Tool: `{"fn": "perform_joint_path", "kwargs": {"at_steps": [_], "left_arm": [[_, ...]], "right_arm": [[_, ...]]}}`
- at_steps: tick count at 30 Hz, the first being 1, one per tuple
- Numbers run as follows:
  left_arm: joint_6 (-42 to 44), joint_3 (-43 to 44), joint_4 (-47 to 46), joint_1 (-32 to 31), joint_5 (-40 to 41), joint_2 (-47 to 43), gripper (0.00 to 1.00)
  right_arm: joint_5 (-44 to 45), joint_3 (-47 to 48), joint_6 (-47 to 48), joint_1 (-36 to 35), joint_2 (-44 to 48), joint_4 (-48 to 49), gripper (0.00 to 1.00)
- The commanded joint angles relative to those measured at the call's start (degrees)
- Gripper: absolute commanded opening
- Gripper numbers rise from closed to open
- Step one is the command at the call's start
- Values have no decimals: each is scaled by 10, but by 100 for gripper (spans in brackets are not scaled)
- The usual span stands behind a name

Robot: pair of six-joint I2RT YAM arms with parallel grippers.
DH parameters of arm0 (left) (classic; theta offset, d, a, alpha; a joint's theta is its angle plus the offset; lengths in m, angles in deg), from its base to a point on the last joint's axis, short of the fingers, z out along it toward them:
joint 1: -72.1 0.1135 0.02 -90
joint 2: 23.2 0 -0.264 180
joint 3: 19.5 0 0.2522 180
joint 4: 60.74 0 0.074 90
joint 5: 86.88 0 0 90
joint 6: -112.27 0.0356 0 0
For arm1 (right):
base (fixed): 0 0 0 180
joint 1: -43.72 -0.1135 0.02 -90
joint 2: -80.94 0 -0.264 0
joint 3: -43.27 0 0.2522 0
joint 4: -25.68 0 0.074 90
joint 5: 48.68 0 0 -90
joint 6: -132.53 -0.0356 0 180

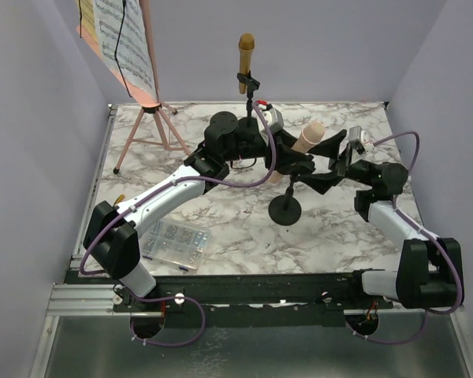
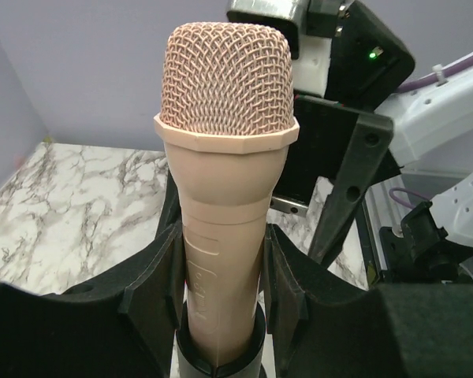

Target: Set up the instrument practice props

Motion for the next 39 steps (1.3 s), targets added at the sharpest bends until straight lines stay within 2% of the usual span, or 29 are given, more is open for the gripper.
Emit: {"fn": "perform_joint_path", "kwargs": {"at_steps": [1, 3, 6, 8, 11, 13, 16, 20, 22, 23, 24, 32, 37, 39], "left_arm": [[-14, -8, -48, 2, 23, -23, 0], [-20, -11, -58, 3, 24, -20, 0], [-27, -14, -72, 3, 24, -18, 0], [-30, -18, -78, 3, 25, -18, 0], [-38, -23, -83, 4, 36, -23, 0], [-48, -28, -84, 4, 54, -29, 12], [-73, -42, -85, 4, 83, -39, 47], [-94, -73, -86, 5, 100, -64, 65], [-99, -91, -84, 6, 112, -84, 80], [-99, -99, -81, 6, 123, -96, 93], [-99, -106, -71, 7, 134, -106, 97], [-18, -138, 94, 11, 231, -216, 99], [-3, -264, 14, 17, 348, -297, 99], [-9, -269, 24, 17, 398, -309, 99]], "right_arm": [[76, 17, 57, -3, 71, -180, 100], [128, 34, 88, -2, 102, -305, 100], [194, 37, 76, -2, 158, -410, 100], [256, 46, 36, -2, 192, -484, 100], [406, 104, -65, -3, 229, -699, 100], [437, 138, -96, -3, 237, -806, 100], [451, 173, -137, -3, 235, -900, 100], [421, 190, -195, -2, 227, -920, 100], [391, 189, -219, -3, 221, -907, 100], [377, 184, -234, -2, 217, -891, 100], [362, 179, -245, -2, 213, -878, 99], [320, 135, -322, -3, 186, -818, 89], [296, 134, -332, -3, 163, -815, 86], [279, 133, -334, -3, 156, -807, 86]]}}
